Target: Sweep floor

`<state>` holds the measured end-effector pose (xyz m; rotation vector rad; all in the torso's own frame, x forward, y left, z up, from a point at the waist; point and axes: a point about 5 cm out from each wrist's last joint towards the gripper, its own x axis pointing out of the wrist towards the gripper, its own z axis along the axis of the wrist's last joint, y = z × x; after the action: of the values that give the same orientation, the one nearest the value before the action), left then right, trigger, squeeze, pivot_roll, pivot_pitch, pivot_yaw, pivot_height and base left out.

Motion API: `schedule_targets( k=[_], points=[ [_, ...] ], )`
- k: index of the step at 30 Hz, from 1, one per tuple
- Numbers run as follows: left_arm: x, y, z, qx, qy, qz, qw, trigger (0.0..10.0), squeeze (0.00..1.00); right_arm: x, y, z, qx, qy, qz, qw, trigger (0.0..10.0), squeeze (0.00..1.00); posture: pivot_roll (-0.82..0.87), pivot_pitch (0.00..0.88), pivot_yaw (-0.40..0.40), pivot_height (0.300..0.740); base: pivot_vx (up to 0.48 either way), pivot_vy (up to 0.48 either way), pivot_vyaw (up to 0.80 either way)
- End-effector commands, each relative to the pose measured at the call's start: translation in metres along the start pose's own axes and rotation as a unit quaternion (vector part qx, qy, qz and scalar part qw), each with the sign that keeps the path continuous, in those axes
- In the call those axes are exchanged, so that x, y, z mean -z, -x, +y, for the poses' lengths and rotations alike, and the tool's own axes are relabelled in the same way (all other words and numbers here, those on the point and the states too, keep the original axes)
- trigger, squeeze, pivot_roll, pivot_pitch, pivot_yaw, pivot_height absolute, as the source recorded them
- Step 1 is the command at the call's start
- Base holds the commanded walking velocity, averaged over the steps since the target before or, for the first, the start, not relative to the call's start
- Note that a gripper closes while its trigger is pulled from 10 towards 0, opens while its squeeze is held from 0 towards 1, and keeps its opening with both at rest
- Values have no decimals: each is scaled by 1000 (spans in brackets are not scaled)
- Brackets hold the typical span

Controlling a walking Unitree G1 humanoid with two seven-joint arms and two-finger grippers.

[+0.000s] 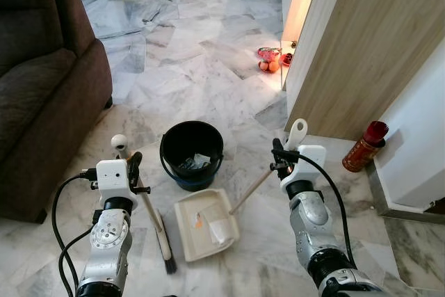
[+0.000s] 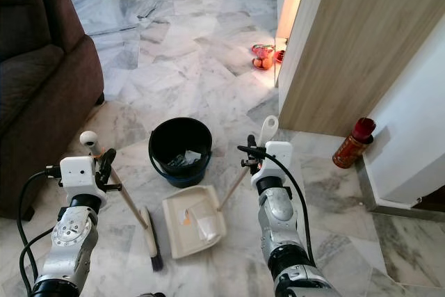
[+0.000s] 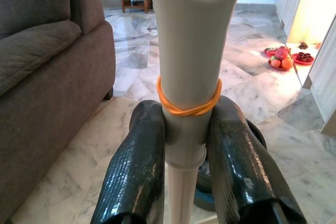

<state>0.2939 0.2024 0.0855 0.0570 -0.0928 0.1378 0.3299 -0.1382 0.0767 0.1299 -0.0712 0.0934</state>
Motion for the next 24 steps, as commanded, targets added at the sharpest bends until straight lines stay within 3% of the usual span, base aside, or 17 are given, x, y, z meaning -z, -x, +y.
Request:
schedule_targets(
  k=[1,12,24],
  points=[
    [-5,-1,-1,2,-1,-13,1000,10000,0,-10,0,-1,-2,-2,-28,1000,10000,0,135,118,-38,740,0,0,0],
    [-5,-1,-1,4,0,-13,1000,10000,0,-36,13,-4,-1,3,-77,997,10000,0,130,113,-40,740,0,0,0],
    [-4,-2,-3,9,0,-12,1000,10000,0,-86,25,8,-19,-9,-128,992,10000,0,126,97,-42,740,0,0,0]
  ],
)
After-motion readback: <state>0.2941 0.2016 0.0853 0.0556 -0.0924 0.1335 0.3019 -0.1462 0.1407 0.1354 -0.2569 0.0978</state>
